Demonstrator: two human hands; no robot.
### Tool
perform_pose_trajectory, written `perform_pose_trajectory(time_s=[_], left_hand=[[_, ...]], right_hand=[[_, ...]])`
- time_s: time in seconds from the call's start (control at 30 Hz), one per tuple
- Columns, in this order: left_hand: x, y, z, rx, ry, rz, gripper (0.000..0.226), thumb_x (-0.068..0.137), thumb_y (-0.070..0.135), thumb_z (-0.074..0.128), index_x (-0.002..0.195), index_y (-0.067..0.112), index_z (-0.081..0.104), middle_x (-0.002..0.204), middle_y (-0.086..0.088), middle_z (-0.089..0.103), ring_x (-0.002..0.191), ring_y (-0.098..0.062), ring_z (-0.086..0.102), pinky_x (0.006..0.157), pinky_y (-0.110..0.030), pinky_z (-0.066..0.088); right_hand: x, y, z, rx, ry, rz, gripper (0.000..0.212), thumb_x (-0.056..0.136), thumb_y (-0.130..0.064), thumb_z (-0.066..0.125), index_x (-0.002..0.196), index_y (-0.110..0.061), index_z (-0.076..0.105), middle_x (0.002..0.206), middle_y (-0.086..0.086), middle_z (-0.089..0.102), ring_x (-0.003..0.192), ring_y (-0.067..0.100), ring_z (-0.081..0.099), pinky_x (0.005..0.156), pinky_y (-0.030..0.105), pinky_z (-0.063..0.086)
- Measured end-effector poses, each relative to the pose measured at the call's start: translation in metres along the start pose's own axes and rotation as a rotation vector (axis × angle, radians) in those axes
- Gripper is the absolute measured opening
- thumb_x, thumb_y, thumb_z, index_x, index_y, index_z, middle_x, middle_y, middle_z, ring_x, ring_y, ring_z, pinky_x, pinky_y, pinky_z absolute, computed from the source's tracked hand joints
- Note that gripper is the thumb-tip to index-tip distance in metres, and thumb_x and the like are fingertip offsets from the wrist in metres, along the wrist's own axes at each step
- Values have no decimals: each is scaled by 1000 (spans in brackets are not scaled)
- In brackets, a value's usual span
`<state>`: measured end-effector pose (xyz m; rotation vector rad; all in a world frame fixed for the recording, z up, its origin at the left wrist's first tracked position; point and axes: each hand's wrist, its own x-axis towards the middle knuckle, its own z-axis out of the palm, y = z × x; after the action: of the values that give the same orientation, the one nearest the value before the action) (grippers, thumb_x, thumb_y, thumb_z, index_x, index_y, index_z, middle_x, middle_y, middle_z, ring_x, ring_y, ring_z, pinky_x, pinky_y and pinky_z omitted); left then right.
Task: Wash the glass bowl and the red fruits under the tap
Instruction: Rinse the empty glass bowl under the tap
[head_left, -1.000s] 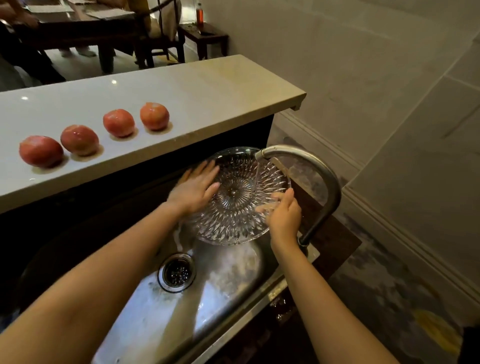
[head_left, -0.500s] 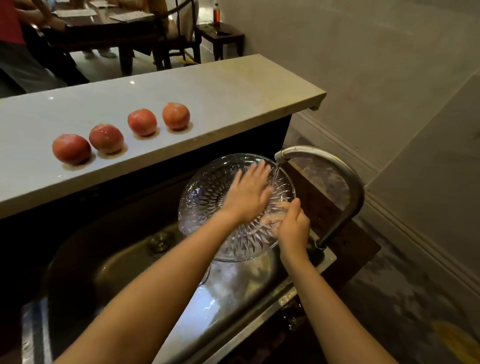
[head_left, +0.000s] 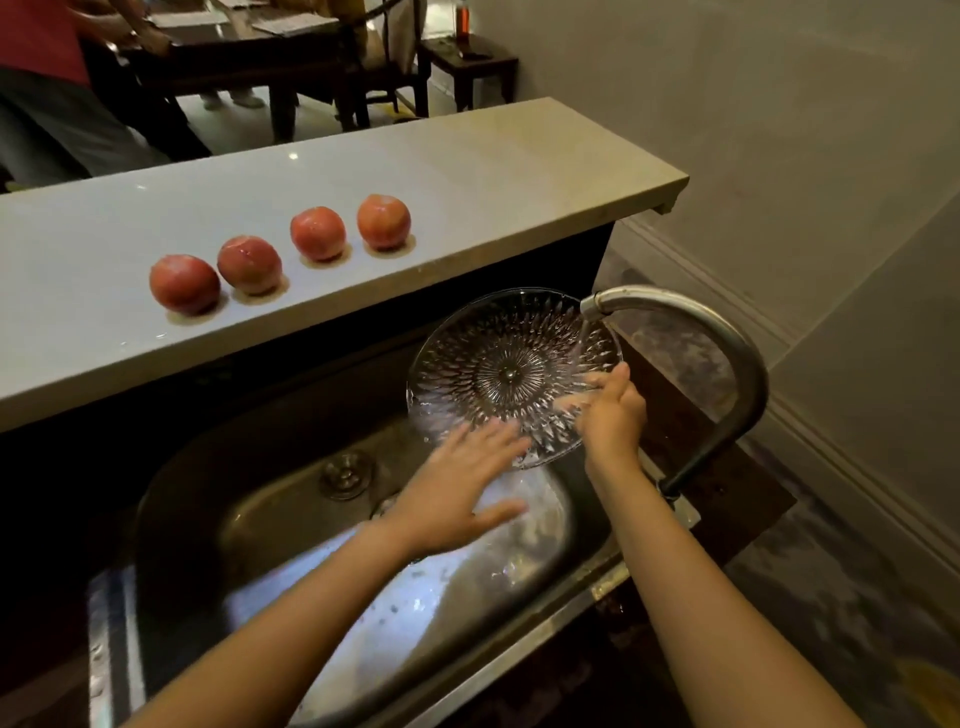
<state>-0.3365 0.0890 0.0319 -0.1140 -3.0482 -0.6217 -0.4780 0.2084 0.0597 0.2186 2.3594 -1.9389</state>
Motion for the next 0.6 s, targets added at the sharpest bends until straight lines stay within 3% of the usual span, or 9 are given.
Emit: perform_pose_trajectory(time_s=[0.07, 0.17, 0.23, 0.3, 0.37, 0.43, 0.53, 0.6], left_hand=[[5, 10, -5, -17, 47, 50, 56, 94, 45, 40, 145, 30, 24, 154, 11, 15, 144, -6, 8, 116, -25, 4], [14, 11, -15, -33, 192, 34, 39, 96, 27, 43, 136, 28, 46, 145, 9, 42, 138, -10, 33, 110, -26, 29], [13, 7, -25, -30, 249, 60, 33, 94, 25, 48, 126, 25, 58, 129, 4, 60, 121, -17, 56, 93, -34, 50], [11, 0, -34, -33, 285, 62, 30, 92, 24, 52, 119, 20, 63, 112, -2, 70, 99, -24, 68, 76, -36, 54], [13, -6, -44, -145, 260, 7, 27, 92, 20, 52, 116, 15, 63, 108, -4, 71, 95, -25, 67, 79, -37, 52], [16, -12, -56, -357, 236, -53, 24, 92, 15, 53, 113, 13, 64, 109, 0, 69, 98, -17, 66, 88, -31, 50], [15, -21, -72, -682, 238, -115, 23, 93, 11, 50, 112, 15, 62, 109, 2, 68, 96, -4, 65, 87, -18, 49], [14, -25, -75, -996, 260, -193, 22, 94, 8, 47, 110, 12, 60, 106, 1, 71, 96, -9, 66, 83, -23, 53]], right_hand=[[-1, 3, 5, -24, -36, 32, 47, 100, -39, 22, 79, -14, 56, 59, 12, 67, 57, 24, 56, 64, 39, 46], [-2, 6, 8, -7, -91, 174, 47, 100, -39, 22, 76, -11, 51, 47, 6, 63, 37, 15, 49, 41, 24, 37], [1, 4, 5, -14, -165, 285, 45, 100, -38, 26, 84, -6, 53, 53, 9, 59, 27, 10, 44, 30, 18, 31], [3, -2, -1, -18, -306, 344, 39, 99, -39, 32, 103, -7, 55, 56, 9, 58, 27, 8, 48, 29, 15, 34], [5, -9, -4, -40, -445, 360, 48, 97, -47, 31, 122, -10, 49, 70, 12, 67, 48, 15, 62, 39, 20, 47], [8, -11, -4, -113, -511, 347, 65, 96, -55, 23, 136, -6, 39, 108, 21, 65, 86, 27, 66, 62, 31, 55], [13, -8, -1, -264, -506, 316, 65, 95, -56, 18, 144, -16, 31, 139, 15, 47, 119, 33, 52, 91, 40, 48], [15, -6, 1, -324, -537, 277, 64, 95, -58, 14, 145, -21, 29, 146, 8, 41, 130, 31, 42, 102, 43, 38]])
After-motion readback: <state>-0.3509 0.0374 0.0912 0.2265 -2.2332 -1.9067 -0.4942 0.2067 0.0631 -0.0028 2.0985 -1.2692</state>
